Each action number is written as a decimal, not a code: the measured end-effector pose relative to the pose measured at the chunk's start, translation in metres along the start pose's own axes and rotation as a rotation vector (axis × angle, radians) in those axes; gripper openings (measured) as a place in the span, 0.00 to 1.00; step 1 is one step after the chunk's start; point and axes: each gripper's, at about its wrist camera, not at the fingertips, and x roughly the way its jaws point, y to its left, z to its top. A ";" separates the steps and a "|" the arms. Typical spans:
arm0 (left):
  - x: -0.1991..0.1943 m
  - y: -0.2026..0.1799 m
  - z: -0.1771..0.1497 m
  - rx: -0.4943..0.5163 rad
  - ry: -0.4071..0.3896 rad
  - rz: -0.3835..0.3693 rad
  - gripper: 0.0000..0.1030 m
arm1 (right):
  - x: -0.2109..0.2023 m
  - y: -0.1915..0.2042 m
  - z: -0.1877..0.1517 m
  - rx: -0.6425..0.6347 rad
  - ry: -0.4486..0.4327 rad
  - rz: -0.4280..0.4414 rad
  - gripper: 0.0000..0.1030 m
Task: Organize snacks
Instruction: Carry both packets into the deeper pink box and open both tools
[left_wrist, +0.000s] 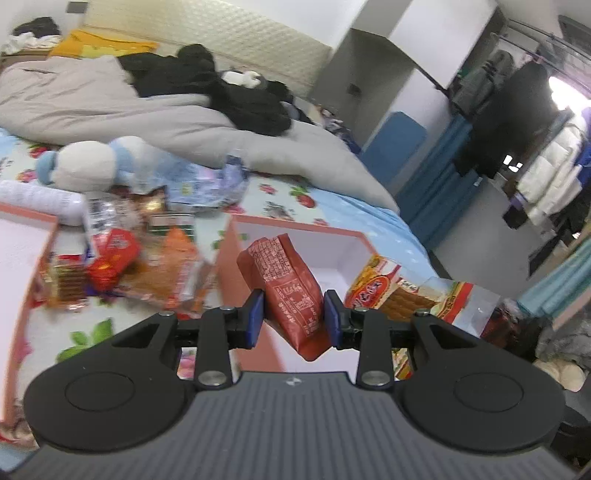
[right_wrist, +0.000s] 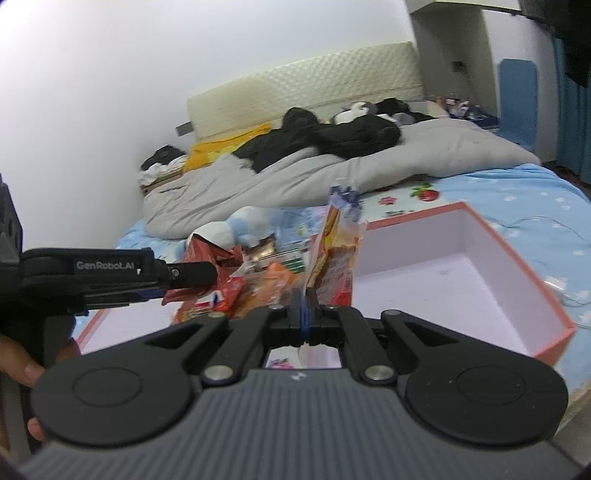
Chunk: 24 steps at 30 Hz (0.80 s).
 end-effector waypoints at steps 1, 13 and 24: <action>0.005 -0.007 0.001 0.010 0.005 -0.012 0.38 | 0.000 -0.006 0.002 0.002 -0.004 -0.017 0.03; 0.115 -0.047 0.007 0.105 0.156 -0.070 0.39 | 0.043 -0.067 0.010 0.012 0.052 -0.119 0.03; 0.219 -0.060 0.006 0.186 0.313 -0.049 0.39 | 0.108 -0.125 -0.008 0.059 0.166 -0.212 0.06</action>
